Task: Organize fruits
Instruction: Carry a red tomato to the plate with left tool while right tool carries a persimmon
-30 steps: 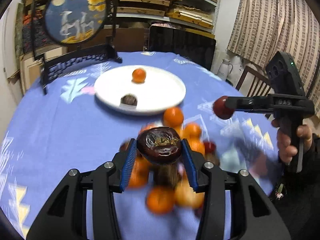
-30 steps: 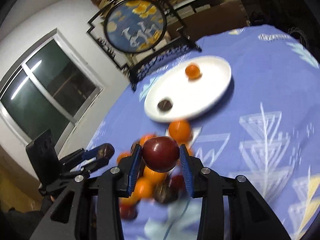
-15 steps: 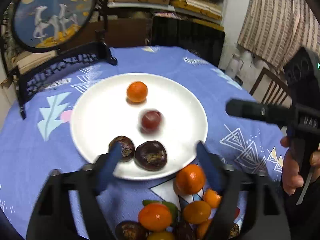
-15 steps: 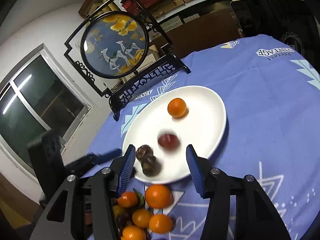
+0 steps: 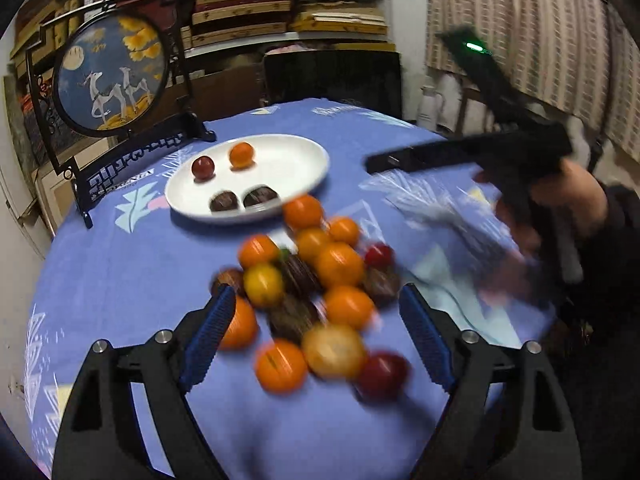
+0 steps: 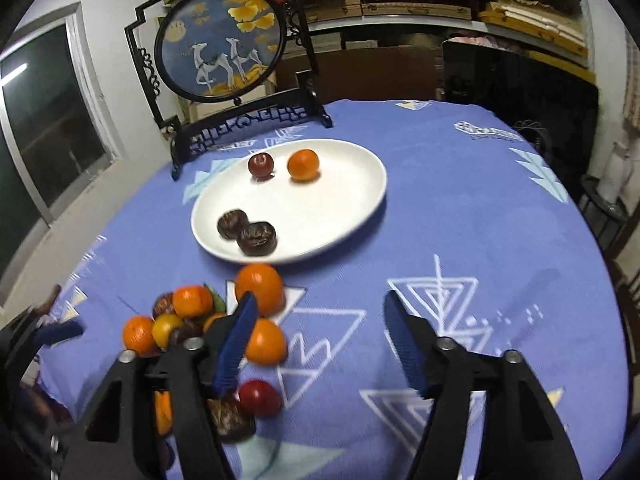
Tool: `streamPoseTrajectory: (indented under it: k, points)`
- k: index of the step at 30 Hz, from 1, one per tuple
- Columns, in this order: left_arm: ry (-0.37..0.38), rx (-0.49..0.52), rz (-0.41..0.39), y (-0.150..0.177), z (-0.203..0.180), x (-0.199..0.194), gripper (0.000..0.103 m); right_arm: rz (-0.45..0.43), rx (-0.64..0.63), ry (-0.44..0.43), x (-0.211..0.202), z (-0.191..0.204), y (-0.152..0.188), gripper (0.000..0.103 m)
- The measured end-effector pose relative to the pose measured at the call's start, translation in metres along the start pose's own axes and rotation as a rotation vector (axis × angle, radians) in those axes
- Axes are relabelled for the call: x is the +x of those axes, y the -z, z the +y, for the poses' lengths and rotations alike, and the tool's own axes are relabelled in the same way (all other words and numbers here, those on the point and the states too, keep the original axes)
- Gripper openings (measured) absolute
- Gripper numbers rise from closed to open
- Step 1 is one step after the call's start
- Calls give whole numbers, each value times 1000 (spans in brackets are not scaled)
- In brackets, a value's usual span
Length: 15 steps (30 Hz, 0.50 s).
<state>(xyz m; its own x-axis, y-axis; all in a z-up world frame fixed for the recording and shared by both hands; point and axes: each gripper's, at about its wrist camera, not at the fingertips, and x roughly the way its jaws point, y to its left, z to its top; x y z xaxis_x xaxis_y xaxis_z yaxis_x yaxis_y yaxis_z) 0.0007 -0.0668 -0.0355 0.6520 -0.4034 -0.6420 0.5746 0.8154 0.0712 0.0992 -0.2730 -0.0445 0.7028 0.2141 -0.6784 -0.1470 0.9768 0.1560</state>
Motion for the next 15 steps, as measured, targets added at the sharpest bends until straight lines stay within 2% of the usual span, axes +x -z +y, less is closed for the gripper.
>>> streamPoseTrajectory:
  k: [2, 5, 7, 9, 12, 15]
  points:
    - [25, 9, 5, 17, -13, -10, 81, -1, 0, 24, -6, 1, 10, 73]
    - [17, 28, 40, 37, -31, -11, 81, 10, 24, 25, -14, -1, 23, 73]
    - [-5, 24, 64, 46, -37, -5, 73, 9, 37, 23, -18, -1, 30, 73]
    - [-15, -5, 95, 50, -38, 4, 58, 6, 47, 17, -26, -1, 39, 73]
    - [-35, -40, 97, 50, -37, 14, 49, -2, 39, 17, -35, 2, 49, 73]
    - [-9, -107, 100, 48, -33, 23, 47, 2, 27, 19, -40, 5, 57, 73]
